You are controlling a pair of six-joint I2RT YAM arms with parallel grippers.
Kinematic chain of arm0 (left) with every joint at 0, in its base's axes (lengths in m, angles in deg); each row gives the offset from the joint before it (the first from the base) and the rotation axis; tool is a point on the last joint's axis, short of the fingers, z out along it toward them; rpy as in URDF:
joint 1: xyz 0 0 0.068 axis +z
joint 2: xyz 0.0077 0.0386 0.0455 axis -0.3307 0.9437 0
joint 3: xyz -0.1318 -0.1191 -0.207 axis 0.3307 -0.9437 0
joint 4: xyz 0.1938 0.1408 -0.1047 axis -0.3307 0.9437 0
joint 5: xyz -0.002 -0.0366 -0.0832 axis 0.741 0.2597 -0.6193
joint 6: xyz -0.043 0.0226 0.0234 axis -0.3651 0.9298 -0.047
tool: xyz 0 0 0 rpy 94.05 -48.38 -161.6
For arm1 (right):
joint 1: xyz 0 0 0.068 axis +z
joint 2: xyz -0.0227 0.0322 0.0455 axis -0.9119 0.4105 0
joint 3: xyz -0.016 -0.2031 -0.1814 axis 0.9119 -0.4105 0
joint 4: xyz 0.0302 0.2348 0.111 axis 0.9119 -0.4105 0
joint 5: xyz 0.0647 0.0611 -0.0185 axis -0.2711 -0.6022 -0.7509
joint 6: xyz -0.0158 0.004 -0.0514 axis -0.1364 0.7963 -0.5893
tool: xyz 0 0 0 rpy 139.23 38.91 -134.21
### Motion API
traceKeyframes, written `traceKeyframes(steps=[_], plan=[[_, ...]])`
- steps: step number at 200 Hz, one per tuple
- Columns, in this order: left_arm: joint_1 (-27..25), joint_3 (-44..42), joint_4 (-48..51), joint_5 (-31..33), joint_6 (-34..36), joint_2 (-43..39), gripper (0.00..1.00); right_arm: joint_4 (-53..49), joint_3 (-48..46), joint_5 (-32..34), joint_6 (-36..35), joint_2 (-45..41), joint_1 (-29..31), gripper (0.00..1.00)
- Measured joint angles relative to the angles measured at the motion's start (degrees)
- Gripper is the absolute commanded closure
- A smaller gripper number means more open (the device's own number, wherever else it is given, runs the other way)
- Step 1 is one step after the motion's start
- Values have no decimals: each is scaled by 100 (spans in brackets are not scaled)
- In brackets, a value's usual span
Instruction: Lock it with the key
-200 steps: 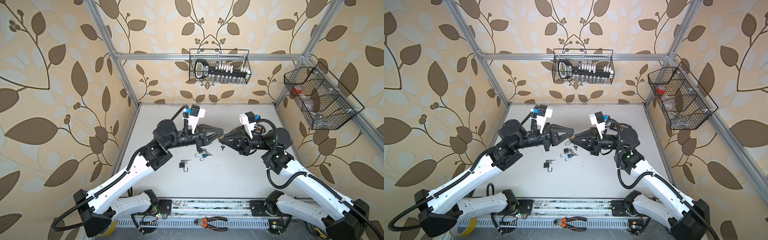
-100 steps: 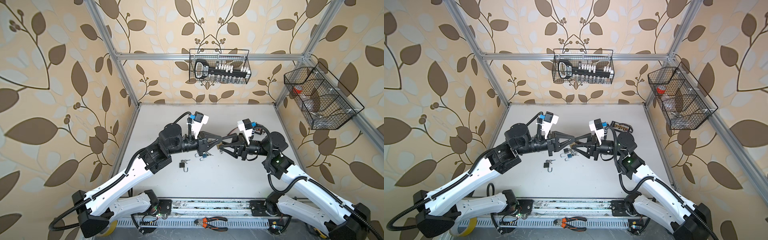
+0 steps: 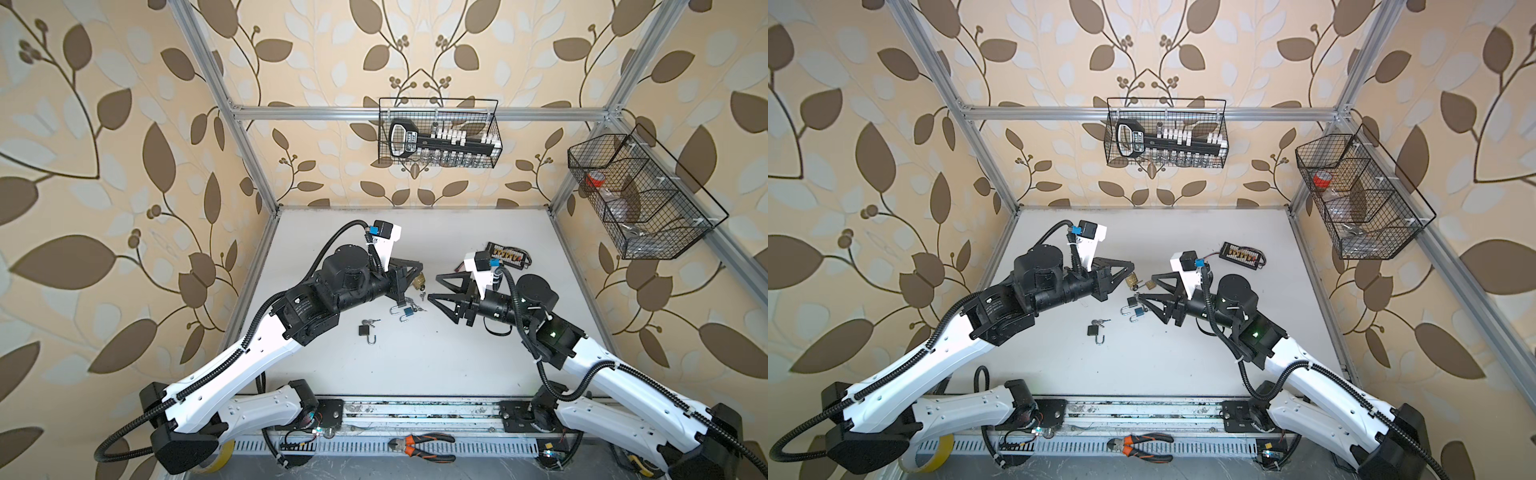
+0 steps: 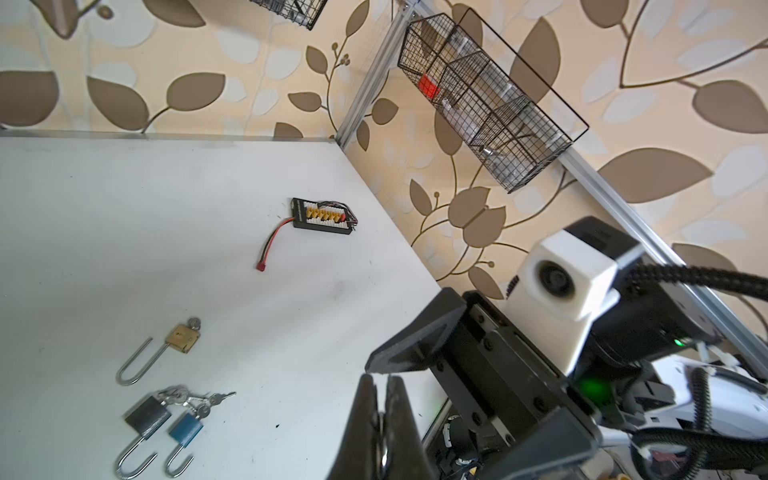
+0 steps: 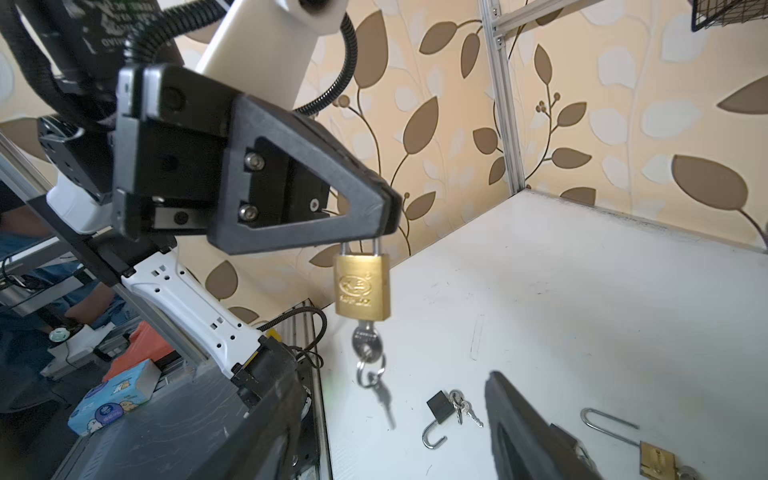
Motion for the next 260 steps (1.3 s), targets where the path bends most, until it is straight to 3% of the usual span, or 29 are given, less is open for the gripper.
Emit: traceKeyframes(steps=[49, 112, 188, 228, 260], plan=[[0, 13, 39, 181, 0, 111, 100, 31, 0, 680, -317, 328, 374, 31], [0, 13, 39, 192, 0, 133, 100, 223, 50, 726, -420, 817, 437, 56], [0, 13, 37, 199, 0, 133, 100, 433, 66, 706, -428, 855, 450, 80], [0, 13, 35, 330, 0, 133, 100, 400, 66, 846, -424, 850, 459, 92], [0, 13, 37, 426, 0, 133, 100, 352, -4, 1051, -389, 730, 474, 95]])
